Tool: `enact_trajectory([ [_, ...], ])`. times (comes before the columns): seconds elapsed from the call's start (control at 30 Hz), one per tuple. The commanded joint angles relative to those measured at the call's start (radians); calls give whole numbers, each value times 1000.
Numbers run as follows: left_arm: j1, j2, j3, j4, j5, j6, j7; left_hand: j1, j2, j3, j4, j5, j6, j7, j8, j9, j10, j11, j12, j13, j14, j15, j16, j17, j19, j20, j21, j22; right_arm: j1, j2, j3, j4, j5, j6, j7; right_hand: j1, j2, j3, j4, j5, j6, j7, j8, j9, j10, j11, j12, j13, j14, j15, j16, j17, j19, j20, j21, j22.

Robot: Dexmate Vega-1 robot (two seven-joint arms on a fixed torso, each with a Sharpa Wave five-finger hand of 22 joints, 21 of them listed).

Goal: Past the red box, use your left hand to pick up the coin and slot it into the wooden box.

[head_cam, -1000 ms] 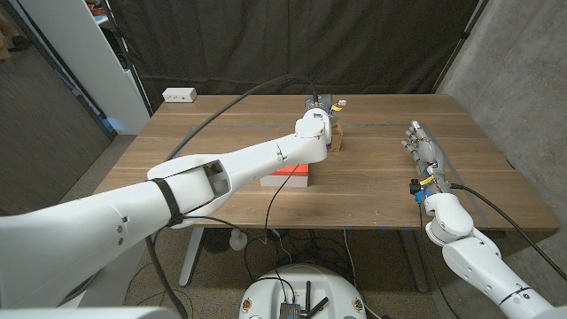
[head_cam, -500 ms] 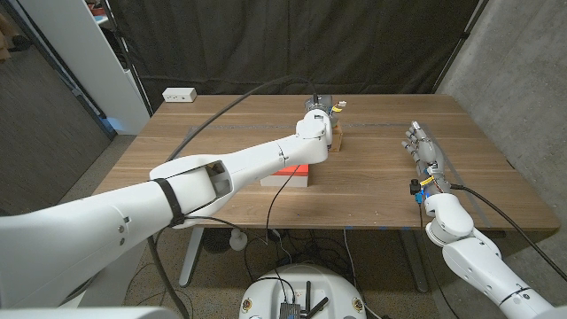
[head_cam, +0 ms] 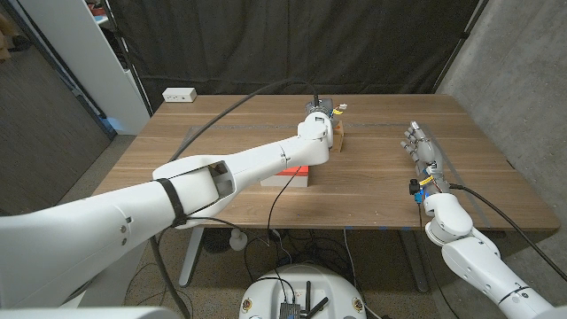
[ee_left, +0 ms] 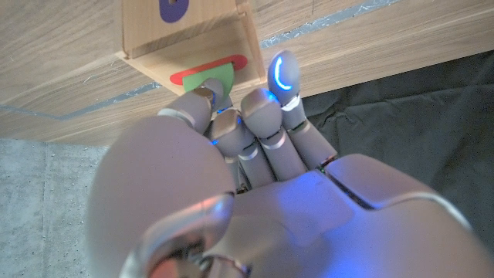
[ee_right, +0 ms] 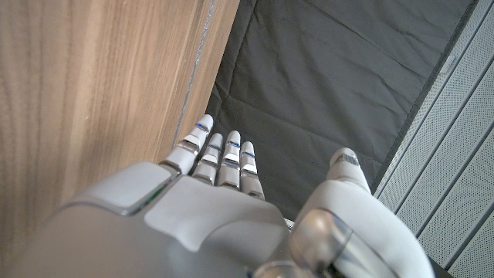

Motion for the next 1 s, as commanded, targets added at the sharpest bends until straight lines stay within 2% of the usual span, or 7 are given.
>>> enact_trajectory([
  [0.03, -10, -13, 14, 25, -9, 18, -21, 7, -5, -3, -1, 10, 149, 33, 0, 3, -2, -13, 1, 10, 1, -4, -3, 3, -2, -77, 3, -1, 5, 5, -6, 13, 5, 10, 6, 2, 6, 5, 1, 1, 8, -2, -1, 6, 9, -2, 2, 5, 10, -2, 4, 2, 9, -2, 2, 1],
  [0.37, -43, -27, 35, 53, -26, 44, -74, 4, 0, 4, 2, 14, 130, 42, -9, 9, -15, -3, -5, 13, -6, -4, 7, 30, -9, -76, -1, -7, 13, 7, -11, 27, 7, 19, 13, 1, 6, 5, 1, 1, 12, -1, 0, 6, 12, -1, 3, 5, 11, -1, 5, 2, 11, -1, 2, 1],
  [0.47, -44, -28, 33, 53, -32, 46, -73, 0, 1, 4, 2, 14, 116, 34, -20, 6, -18, -2, -7, 13, -4, -4, 3, 30, -15, -76, -3, -10, 16, 10, -11, 27, 11, 18, 11, 1, 6, 5, 1, 0, 13, -2, 1, 6, 12, 0, 3, 5, 11, -1, 5, 2, 11, -1, 2, 1],
  [0.6, -54, -28, 43, 54, -35, 53, -85, -10, 0, 0, 4, 13, 66, 25, -51, -1, -18, -4, -7, 15, -9, -5, -5, 28, -13, -75, 0, -12, 17, 8, -12, 27, 9, 17, 10, 1, 5, 5, 1, 0, 15, -2, 1, 6, 13, -2, 3, 5, 12, -1, 5, 2, 12, 0, 2, 2],
  [0.63, -54, -28, 44, 54, -36, 53, -85, -21, -4, -8, 7, 12, 33, 32, -72, -5, -16, -7, -7, 14, -7, -5, -5, 27, -14, -74, -1, -16, 17, 7, -12, 27, 9, 17, 10, 1, 5, 5, 1, 0, 15, -2, 1, 6, 13, -1, 3, 5, 12, -1, 5, 2, 11, 0, 2, 2],
  [0.8, -68, -30, 62, 63, -37, 58, -103, -58, -19, -33, 11, 7, -3, 18, -108, -16, -9, -27, -4, 16, 1, -7, -10, 13, -8, -74, -1, -24, 17, 5, -12, 25, 5, 14, 7, 1, 5, 5, 1, 1, 15, -3, 1, 6, 13, -3, 3, 5, 13, 2, 5, 2, 12, 0, 2, 2],
  [1.0, -82, -33, 63, 79, -58, 47, -136, -84, -30, -48, 9, 9, -50, 28, -153, -31, -9, -46, 3, 30, 0, -8, -12, 5, -1, -75, -1, -29, 18, 6, -13, 23, 4, 12, 2, 3, 5, 6, -1, 1, 15, -2, 1, 6, 12, -3, 3, 5, 14, 1, 6, 2, 13, 0, 3, 2],
])
